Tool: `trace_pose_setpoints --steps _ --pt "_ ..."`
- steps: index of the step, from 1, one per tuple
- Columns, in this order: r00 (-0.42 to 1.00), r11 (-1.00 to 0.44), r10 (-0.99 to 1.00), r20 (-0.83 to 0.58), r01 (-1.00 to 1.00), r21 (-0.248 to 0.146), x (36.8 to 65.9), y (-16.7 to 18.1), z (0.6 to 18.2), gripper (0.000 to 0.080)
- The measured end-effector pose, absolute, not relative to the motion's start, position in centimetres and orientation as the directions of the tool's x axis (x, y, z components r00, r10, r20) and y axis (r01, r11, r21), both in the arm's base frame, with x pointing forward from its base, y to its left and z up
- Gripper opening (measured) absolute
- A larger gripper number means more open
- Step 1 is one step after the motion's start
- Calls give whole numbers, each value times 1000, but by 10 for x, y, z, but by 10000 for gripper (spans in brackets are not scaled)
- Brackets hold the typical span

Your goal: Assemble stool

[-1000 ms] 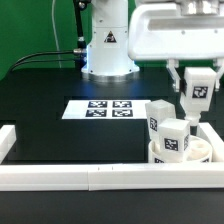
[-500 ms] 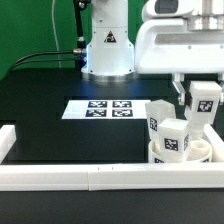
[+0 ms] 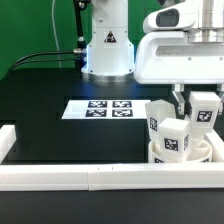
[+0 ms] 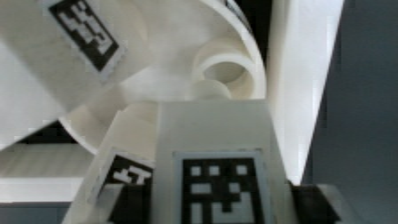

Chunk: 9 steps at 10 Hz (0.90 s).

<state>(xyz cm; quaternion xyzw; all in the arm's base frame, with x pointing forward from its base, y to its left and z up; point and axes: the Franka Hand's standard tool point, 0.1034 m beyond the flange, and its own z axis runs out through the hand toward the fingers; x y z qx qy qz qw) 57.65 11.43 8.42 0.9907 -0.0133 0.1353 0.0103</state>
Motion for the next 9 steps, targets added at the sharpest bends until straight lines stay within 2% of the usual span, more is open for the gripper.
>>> trace_pose_setpoints --steps 9 --pt "965 -1000 -5 263 -12 26 571 120 67 330"
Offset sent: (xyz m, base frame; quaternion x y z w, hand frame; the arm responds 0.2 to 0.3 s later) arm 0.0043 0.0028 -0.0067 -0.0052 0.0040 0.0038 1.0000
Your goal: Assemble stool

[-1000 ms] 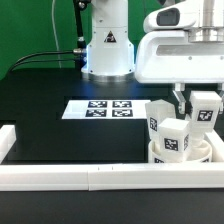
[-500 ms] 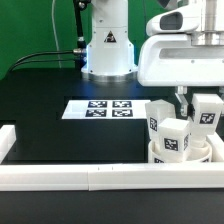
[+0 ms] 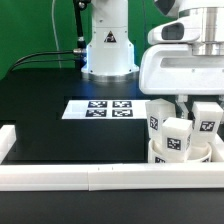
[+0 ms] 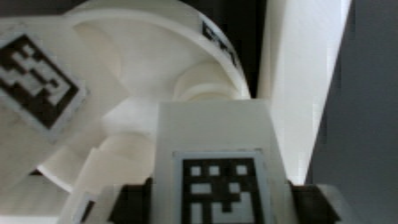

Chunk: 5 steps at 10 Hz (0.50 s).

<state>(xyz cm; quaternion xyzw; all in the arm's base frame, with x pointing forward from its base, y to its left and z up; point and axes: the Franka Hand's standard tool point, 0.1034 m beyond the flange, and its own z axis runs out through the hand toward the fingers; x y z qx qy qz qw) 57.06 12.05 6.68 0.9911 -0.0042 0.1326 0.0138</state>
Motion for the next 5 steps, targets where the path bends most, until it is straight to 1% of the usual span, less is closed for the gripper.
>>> trace_pose_setpoints --steps 5 --pt "962 -1000 -3 272 -10 26 571 120 67 330"
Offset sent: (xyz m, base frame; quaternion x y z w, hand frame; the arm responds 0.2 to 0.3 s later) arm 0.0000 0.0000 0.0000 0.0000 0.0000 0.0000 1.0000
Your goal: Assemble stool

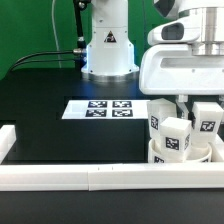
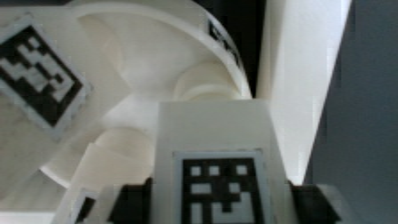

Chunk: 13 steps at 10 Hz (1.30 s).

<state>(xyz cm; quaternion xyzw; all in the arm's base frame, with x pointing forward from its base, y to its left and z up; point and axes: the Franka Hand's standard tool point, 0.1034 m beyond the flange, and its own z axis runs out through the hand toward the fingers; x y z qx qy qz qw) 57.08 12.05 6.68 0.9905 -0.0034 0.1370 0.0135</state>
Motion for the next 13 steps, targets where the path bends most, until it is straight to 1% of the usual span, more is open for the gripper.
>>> trace_pose_setpoints --steps 1,2,3,4,5,7,8,9,10,11,12,13 --pt "965 -1000 1 264 -7 28 571 119 67 505" --pt "976 -1000 -7 219 -11 21 574 112 74 603" --pt "976 -1000 -23 219 -26 10 581 110 82 603" --pt "985 -1000 -27 170 -29 10 581 113 82 643" --pt "998 -999 -33 55 -34 14 579 115 83 648" --pt "998 -998 -64 -24 -64 18 585 117 83 649" --pt "995 -996 -86 -45 -85 22 585 117 81 649" --pt "995 -995 -93 -40 -92 24 586 117 82 606" --pt "994 -994 -106 -40 -105 25 586 116 81 606" --pt "989 -990 -139 -40 -138 26 586 116 81 419" --pt "977 -978 -209 -38 -208 28 586 117 81 419" --pt "955 -955 -295 -35 -294 31 585 117 81 331"
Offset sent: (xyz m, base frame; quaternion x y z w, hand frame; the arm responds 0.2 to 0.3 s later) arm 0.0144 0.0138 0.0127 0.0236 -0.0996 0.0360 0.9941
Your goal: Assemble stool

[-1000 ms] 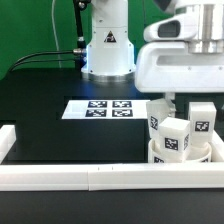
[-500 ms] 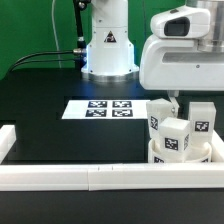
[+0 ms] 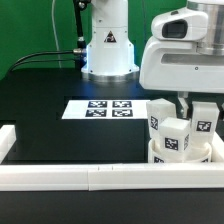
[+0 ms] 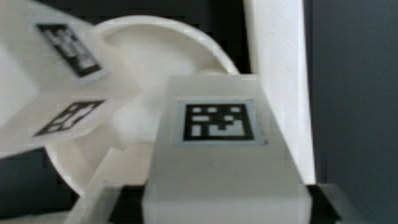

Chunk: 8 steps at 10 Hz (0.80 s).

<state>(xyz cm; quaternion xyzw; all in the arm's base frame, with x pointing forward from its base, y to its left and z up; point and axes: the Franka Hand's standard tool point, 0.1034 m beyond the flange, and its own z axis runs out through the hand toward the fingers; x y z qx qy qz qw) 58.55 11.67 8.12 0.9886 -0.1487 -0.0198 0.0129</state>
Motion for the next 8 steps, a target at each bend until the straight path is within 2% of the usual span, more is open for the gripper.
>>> trace_pose_setpoints --steps 2,4,6,8 --pt "894 -894 -447 -27 -446 35 585 117 81 332" --pt "730 -730 -684 -17 -683 26 583 117 80 332" --pt "474 -473 -880 -33 -881 -27 584 113 80 332" --pt "377 -377 -926 -27 -926 -21 585 115 80 333"
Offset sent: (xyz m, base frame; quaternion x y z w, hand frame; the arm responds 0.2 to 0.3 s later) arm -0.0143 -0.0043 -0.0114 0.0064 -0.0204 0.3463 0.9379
